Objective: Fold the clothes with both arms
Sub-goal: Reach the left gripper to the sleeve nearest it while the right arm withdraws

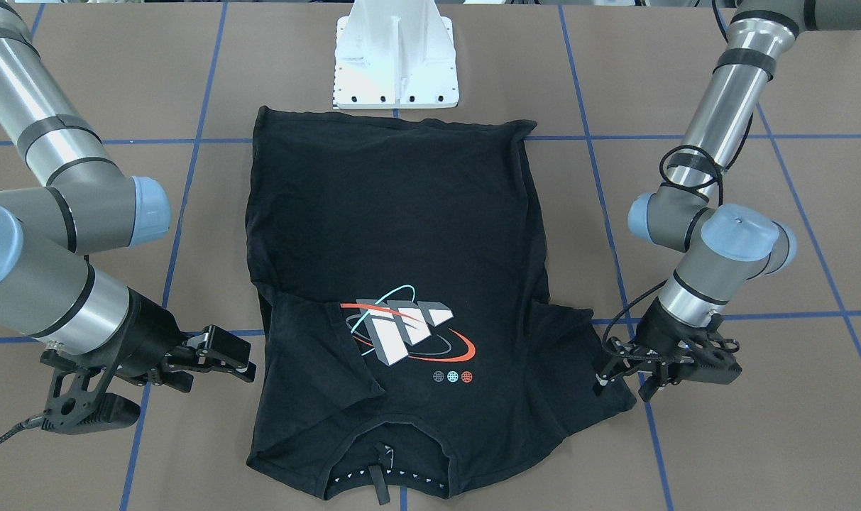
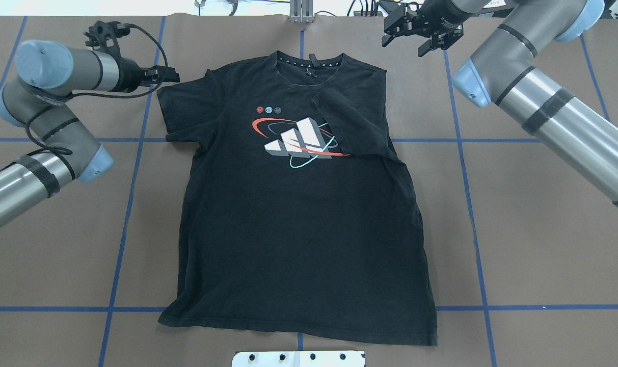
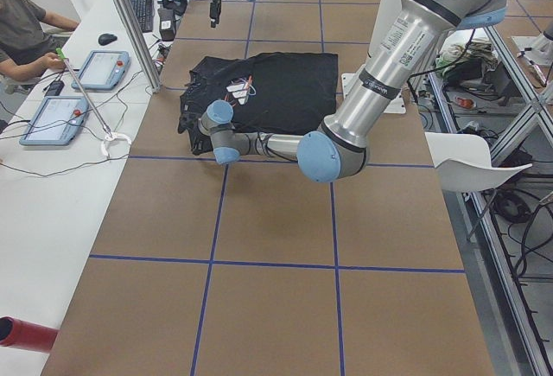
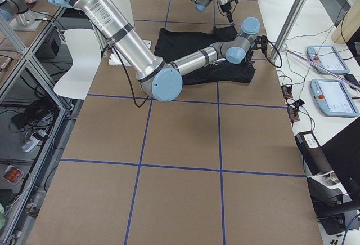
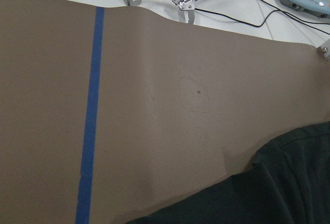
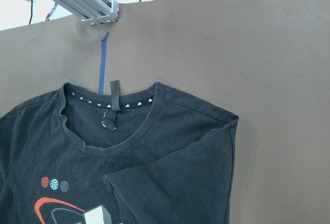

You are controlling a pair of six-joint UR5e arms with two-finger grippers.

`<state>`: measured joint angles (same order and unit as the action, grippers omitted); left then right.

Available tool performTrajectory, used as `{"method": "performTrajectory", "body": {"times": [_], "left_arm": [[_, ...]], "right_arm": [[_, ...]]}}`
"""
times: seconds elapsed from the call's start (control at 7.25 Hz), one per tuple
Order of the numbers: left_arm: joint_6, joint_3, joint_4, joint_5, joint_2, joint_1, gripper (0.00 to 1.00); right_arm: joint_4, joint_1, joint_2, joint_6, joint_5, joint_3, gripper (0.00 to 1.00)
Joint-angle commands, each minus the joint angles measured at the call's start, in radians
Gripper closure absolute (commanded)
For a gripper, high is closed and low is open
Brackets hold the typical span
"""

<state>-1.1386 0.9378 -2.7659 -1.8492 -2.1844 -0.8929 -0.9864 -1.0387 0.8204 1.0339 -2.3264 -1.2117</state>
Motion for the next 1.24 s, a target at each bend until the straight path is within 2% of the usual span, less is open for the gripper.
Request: {"method": "performTrajectory", "body": {"times": [0.0, 0.69, 0.83, 1.1], "left_arm": [[0.000, -0.028, 0.000, 0.024, -0.006, 0.005, 0.13], [0.002, -0.039, 0.005, 0.027, -0.008, 0.005, 0.20], [0.002, -0.039, 0.005, 0.027, -0.009, 0.005, 0.28], [0.002, -0.039, 0.005, 0.027, -0.009, 0.006, 0.32]], "right_arm": [[0.000, 0.000, -0.001, 0.000, 0.001, 0.000, 0.00], [0.000, 0.002, -0.003, 0.000, 0.001, 0.004, 0.00], [0.000, 0.002, -0.003, 0.000, 0.002, 0.004, 0.00], [0.000, 0.002, -0.001, 0.000, 0.002, 0.004, 0.00]]}}
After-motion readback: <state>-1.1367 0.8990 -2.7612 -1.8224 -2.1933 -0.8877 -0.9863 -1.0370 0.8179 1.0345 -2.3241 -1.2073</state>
